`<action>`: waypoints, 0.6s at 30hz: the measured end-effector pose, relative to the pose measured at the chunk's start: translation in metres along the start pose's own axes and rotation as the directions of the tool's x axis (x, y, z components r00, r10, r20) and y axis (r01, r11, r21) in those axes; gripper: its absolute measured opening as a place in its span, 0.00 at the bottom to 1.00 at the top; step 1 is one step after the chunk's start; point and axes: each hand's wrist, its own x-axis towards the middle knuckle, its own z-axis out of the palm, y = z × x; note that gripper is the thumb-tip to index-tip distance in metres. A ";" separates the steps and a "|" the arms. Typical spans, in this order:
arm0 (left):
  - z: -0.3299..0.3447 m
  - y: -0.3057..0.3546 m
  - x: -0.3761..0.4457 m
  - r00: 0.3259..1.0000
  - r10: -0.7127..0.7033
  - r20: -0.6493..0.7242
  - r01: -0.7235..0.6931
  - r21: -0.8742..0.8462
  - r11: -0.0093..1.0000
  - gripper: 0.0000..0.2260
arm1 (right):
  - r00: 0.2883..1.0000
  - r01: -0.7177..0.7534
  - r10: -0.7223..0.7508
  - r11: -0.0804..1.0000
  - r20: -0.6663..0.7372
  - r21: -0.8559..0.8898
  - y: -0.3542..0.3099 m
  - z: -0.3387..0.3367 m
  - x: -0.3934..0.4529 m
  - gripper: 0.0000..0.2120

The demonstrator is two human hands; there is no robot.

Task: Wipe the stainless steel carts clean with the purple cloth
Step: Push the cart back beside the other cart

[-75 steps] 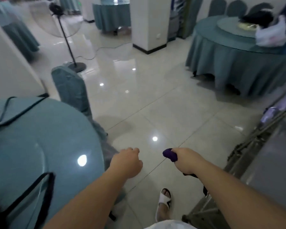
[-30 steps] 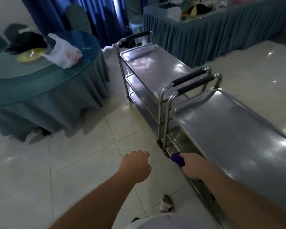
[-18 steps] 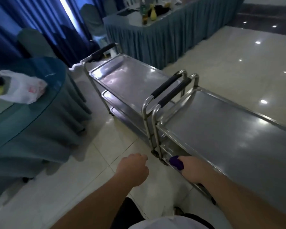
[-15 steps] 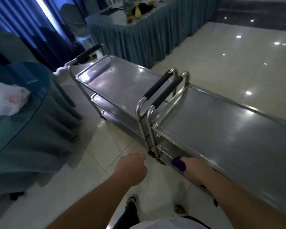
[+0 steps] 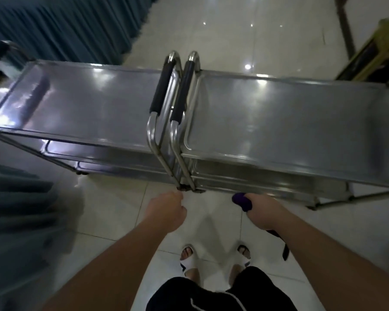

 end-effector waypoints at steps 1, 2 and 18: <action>0.003 0.000 0.006 1.000 -0.003 0.007 0.003 -0.004 1.000 0.19 | 1.000 0.002 -0.002 1.000 -0.004 0.019 -0.002 0.004 0.003 0.09; 0.006 0.000 0.012 1.000 -0.013 0.018 0.013 -0.017 1.000 0.20 | 1.000 0.006 -0.006 0.999 -0.007 0.041 -0.004 0.008 0.007 0.09; 0.138 -0.036 0.224 0.969 -0.246 -0.002 0.187 -0.644 0.742 0.21 | 0.984 0.128 -0.101 0.975 -0.150 0.182 0.006 0.111 0.220 0.18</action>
